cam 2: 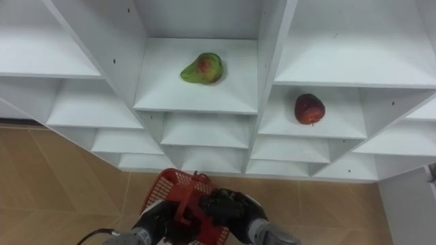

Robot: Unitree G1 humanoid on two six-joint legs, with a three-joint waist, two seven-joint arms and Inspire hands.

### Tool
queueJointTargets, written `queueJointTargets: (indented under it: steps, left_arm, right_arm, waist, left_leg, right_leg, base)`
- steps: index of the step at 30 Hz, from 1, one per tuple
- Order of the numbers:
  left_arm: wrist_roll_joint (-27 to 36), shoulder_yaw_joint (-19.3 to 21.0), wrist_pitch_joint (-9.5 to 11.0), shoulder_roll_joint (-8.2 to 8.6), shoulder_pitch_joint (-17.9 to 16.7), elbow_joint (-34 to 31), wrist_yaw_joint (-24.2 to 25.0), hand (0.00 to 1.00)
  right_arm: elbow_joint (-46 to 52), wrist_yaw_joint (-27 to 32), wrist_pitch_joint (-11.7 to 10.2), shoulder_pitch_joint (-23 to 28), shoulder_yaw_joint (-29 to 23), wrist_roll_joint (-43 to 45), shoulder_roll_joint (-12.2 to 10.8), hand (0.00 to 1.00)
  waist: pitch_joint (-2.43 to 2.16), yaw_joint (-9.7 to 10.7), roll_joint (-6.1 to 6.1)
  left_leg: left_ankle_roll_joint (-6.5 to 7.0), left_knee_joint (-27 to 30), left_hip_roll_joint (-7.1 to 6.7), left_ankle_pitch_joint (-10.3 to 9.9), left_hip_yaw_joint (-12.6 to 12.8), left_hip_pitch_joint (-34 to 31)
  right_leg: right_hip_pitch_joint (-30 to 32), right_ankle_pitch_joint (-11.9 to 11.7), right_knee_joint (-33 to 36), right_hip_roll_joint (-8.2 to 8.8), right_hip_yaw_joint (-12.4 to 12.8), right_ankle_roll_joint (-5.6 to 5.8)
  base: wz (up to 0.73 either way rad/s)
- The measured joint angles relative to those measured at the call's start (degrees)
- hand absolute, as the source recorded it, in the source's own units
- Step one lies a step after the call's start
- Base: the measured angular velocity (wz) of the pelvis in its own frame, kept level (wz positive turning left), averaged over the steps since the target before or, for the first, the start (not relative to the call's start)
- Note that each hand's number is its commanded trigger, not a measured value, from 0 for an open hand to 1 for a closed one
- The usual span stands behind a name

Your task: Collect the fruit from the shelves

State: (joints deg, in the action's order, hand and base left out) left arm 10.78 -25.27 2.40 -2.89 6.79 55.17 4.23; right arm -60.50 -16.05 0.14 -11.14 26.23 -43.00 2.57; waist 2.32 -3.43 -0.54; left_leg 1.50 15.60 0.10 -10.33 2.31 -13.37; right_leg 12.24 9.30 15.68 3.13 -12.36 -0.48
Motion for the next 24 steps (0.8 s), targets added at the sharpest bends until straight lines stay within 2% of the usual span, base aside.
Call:
queueJointTargets:
  steps: [9, 10, 11, 17, 20, 24]
  left_arm:
    - [3.2, -0.2, 0.0, -0.07, 0.1, 0.0, 0.0, 1.0]
    - [3.2, -0.2, 0.0, -0.07, 0.1, 0.0, 0.0, 1.0]
    - [3.2, -0.2, 0.0, -0.08, 0.1, 0.0, 0.0, 1.0]
    - [3.2, -0.2, 0.0, -0.12, 0.1, 0.0, 0.0, 1.0]
    - [3.2, -0.3, 0.0, -0.08, -0.2, 0.0, 0.0, 1.0]
    - [3.2, -1.3, -0.4, -0.39, -0.4, 0.3, 0.0, 1.0]
  right_arm:
    - [-2.3, -1.3, 0.3, 0.0, 0.1, 0.5, 0.0, 1.0]
    - [-2.5, -1.6, 0.6, 0.0, 0.1, 0.7, 0.0, 0.52]
    - [-2.6, -1.7, 0.7, 0.0, 0.1, 0.8, 0.0, 0.0]
    - [-5.1, -2.3, 0.7, 0.0, 0.0, 0.8, 0.1, 0.0]
    - [-6.8, -2.5, 0.8, 0.0, 0.1, 0.8, 0.0, 0.0]
    - [-9.3, -2.5, 1.1, 0.1, 0.6, 0.8, 0.1, 0.0]
  waist:
    - [-0.07, 0.1, 0.08]
    - [-0.08, 0.1, 0.07]
    - [-0.09, 0.1, 0.06]
    - [-0.49, 0.2, -0.06]
    - [-0.91, 0.3, -0.14]
    - [-0.94, 0.4, -0.19]
  left_leg:
    - [0.01, 0.2, -0.01, 0.0, 0.5, 0.1]
    - [0.0, 0.2, -0.02, 0.0, 0.5, 0.0]
    - [-0.01, 0.2, -0.04, 0.0, 0.6, 0.0]
    - [-0.04, 0.2, -0.19, 0.1, 0.6, -0.3]
    - [-0.03, 0.2, -0.18, 0.1, 0.7, -0.4]
    - [-0.03, 0.2, 0.01, 0.1, 0.7, 0.0]
  right_leg:
    - [0.0, 0.0, -0.1, -0.23, 1.2, -0.03]
    - [0.0, 0.0, -0.2, -0.27, 1.3, -0.05]
    - [0.0, 0.0, -0.2, -0.28, 1.3, -0.06]
    - [0.5, -0.1, -0.2, -0.3, 1.1, -0.13]
    - [0.6, -0.1, -0.1, -0.27, 1.1, -0.16]
    - [0.3, -0.1, -0.1, -0.26, 1.0, -0.2]
  base:
    - [-0.03]
    - [0.0]
    - [0.0]
    - [0.0]
    - [0.0]
    - [0.0]
